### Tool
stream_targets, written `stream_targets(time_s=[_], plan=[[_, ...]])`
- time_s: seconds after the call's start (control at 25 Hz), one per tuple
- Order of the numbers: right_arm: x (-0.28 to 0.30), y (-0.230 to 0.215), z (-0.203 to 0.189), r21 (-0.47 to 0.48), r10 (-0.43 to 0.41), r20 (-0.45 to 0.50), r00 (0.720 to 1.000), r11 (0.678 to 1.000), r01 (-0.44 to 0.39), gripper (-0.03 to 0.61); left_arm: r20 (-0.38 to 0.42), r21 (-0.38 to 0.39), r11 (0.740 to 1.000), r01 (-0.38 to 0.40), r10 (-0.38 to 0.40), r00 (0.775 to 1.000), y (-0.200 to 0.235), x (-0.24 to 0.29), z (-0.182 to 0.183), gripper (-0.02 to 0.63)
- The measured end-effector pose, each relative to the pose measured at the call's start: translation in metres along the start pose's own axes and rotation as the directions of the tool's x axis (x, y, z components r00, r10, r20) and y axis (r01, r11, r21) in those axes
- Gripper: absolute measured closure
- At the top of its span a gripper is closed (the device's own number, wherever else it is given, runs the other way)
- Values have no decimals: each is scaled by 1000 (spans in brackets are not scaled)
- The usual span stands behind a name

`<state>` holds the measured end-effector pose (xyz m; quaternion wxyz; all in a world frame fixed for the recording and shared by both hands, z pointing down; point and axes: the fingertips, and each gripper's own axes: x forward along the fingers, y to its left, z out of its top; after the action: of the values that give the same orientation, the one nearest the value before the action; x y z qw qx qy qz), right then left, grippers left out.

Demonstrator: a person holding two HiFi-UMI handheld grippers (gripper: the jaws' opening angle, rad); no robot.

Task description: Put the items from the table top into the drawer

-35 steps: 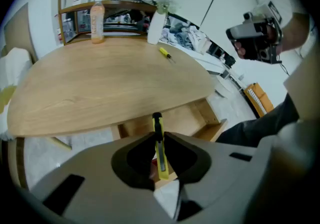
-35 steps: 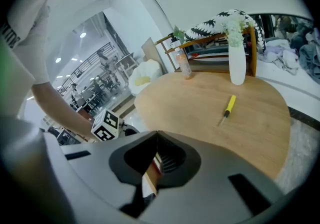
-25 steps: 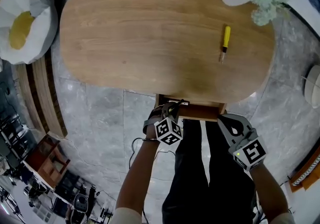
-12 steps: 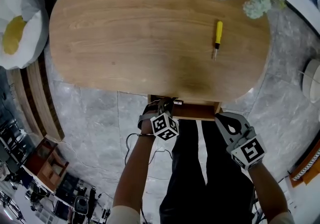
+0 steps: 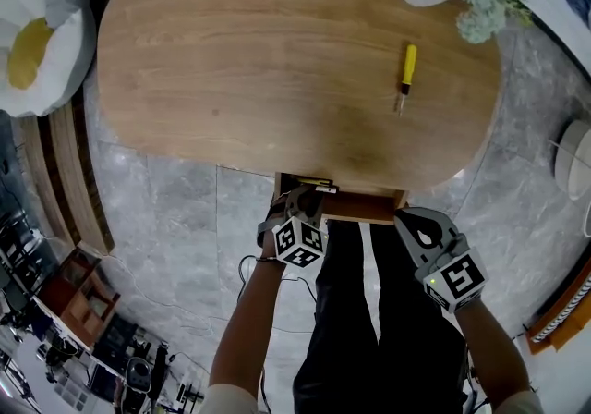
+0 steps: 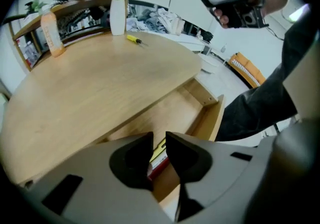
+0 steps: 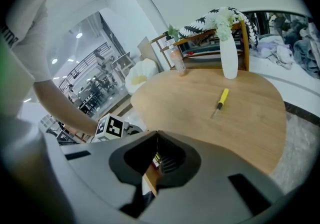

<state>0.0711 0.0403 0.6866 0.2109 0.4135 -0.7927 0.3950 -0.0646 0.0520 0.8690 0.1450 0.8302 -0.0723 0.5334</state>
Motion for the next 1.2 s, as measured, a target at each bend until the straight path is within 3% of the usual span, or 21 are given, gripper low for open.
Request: stream_targets(time_s=[0.4, 0.92, 1.2], plan=[[-1, 3, 33, -62, 28, -12, 1000, 998, -28, 558, 145, -222, 973, -66, 100, 984, 11, -58, 41, 560], [-9, -22, 46, -112, 32, -41, 999, 993, -36, 558, 234, -439, 893, -98, 219, 947, 14, -95, 83, 583], [-4, -37, 56, -110, 8, -44, 999, 994, -13, 558, 277, -550, 829, -102, 296, 914, 31, -122, 95, 592]])
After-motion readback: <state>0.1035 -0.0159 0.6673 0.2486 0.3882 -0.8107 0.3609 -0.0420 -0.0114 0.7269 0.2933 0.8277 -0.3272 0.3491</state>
